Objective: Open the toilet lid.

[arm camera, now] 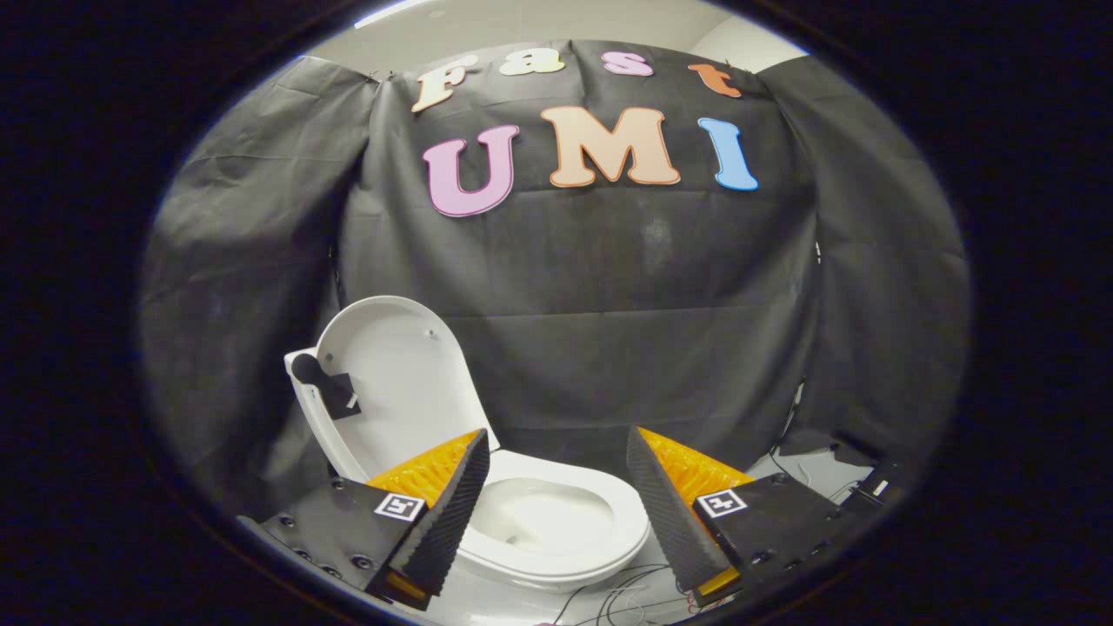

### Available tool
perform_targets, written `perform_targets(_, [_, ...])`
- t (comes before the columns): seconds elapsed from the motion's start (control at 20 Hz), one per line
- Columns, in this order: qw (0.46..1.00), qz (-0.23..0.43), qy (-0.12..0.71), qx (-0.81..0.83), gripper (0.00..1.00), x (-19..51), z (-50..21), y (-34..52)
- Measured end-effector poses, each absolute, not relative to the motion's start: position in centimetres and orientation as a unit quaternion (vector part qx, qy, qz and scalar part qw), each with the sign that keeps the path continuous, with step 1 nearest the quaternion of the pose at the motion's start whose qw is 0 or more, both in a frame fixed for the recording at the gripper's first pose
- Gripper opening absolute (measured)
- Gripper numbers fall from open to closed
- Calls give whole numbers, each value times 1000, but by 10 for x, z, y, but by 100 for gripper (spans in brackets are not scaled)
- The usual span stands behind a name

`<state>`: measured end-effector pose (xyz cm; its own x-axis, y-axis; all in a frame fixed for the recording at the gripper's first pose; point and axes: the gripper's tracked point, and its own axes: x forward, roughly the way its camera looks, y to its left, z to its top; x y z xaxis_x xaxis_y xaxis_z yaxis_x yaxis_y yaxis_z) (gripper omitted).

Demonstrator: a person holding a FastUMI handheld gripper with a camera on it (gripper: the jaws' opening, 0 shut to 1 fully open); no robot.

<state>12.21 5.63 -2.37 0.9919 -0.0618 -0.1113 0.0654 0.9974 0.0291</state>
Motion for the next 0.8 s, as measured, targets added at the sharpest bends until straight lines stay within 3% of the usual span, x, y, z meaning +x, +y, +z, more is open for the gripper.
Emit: perform_targets(0.8, [996,-69,45,27,98,115,-18,36])
